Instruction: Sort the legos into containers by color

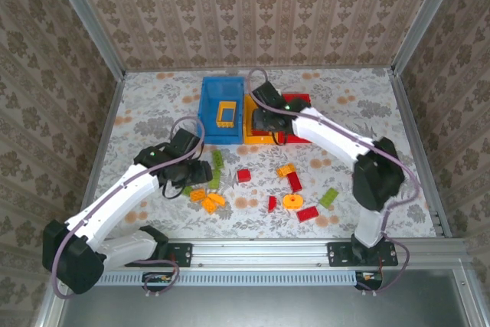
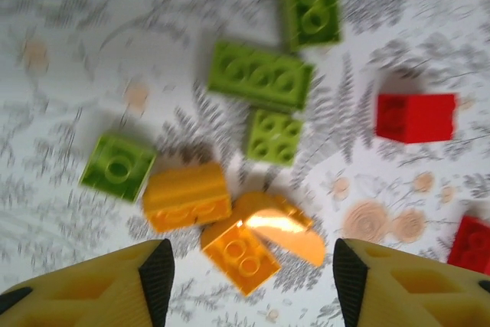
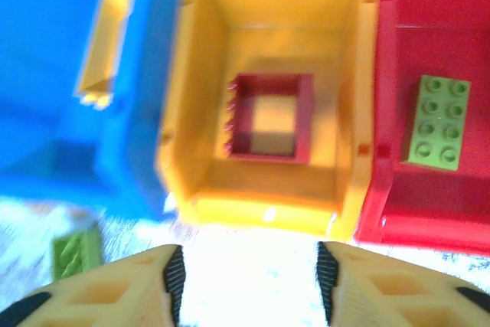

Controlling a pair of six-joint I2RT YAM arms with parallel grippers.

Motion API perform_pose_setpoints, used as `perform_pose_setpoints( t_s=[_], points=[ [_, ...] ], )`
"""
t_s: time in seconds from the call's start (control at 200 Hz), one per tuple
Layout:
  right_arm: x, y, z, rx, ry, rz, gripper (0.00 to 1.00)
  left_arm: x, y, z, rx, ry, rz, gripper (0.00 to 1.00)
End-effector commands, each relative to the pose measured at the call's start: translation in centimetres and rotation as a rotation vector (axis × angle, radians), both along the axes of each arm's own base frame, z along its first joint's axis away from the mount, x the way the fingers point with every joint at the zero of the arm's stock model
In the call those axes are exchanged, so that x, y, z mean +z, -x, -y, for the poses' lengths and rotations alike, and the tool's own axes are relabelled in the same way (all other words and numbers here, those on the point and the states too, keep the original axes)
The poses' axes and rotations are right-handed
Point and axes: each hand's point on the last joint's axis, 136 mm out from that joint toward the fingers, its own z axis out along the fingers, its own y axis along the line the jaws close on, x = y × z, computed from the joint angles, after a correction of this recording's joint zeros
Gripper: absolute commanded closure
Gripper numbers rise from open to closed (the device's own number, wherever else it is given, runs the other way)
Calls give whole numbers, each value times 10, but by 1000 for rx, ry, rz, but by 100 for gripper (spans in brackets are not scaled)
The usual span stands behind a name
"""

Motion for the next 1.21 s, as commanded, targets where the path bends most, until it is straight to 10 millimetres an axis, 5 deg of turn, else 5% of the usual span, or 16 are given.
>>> perform_pose_setpoints(
  t_s=[0.0, 0.19, 0.35, 0.58, 0.905, 1.2],
  points=[
    [14, 41, -44, 310, -136, 69, 41, -18, 31, -17, 174, 12, -151, 38],
    [-9, 116, -74, 597, -231, -43, 34, -45, 43, -15, 451, 98, -266, 31],
    [-10, 147, -82, 689, -318, -88, 29, -64, 31, -11, 722, 244, -206, 26],
    [-8, 158, -83, 754, -320, -114, 27, -48, -8, -14, 934, 360, 10, 19],
    [-7, 156, -88, 772, -338, -125, 27, -84, 11, -10, 1156, 354, -113, 24],
    [-5, 153, -90, 755, -361, -128, 29, -103, 4, -17, 1185, 315, -68, 54]
  ],
)
